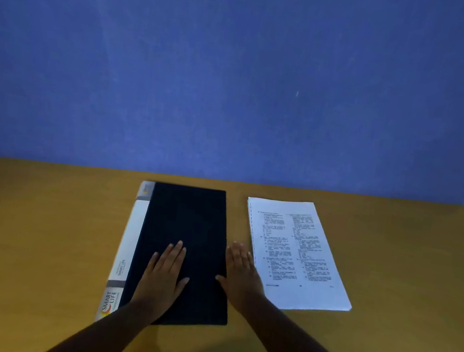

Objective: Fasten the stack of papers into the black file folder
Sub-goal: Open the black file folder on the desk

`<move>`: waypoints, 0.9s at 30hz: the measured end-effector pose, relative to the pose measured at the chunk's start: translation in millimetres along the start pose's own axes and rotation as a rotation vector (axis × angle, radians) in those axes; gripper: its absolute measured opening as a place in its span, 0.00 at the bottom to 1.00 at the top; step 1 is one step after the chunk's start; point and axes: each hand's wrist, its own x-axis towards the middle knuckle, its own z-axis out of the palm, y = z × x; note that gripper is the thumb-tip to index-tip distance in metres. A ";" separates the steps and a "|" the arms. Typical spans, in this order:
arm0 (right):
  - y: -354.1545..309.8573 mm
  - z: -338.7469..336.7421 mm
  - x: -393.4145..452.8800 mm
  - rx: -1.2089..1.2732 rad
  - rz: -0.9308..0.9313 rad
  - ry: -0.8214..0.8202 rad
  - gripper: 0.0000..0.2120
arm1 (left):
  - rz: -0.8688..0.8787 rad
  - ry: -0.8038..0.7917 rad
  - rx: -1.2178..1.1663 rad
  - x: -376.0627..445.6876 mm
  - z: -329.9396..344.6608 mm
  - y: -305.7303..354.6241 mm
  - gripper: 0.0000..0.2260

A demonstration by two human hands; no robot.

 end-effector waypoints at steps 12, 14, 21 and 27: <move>1.8 19.4 -3.9 0.024 0.022 -0.053 0.35 | -0.017 -0.022 0.113 -25.9 -0.9 -3.6 0.37; 1.3 20.6 -3.8 0.036 0.034 -0.055 0.35 | 0.012 -0.035 0.142 -30.8 -2.8 -6.3 0.36; -3.3 23.5 -4.3 0.022 0.072 -0.054 0.35 | 0.067 -0.204 0.141 -45.5 -6.5 -17.9 0.33; -5.3 27.0 -6.0 0.010 0.106 -0.011 0.35 | 0.137 -0.336 0.138 -44.2 -7.3 -23.9 0.36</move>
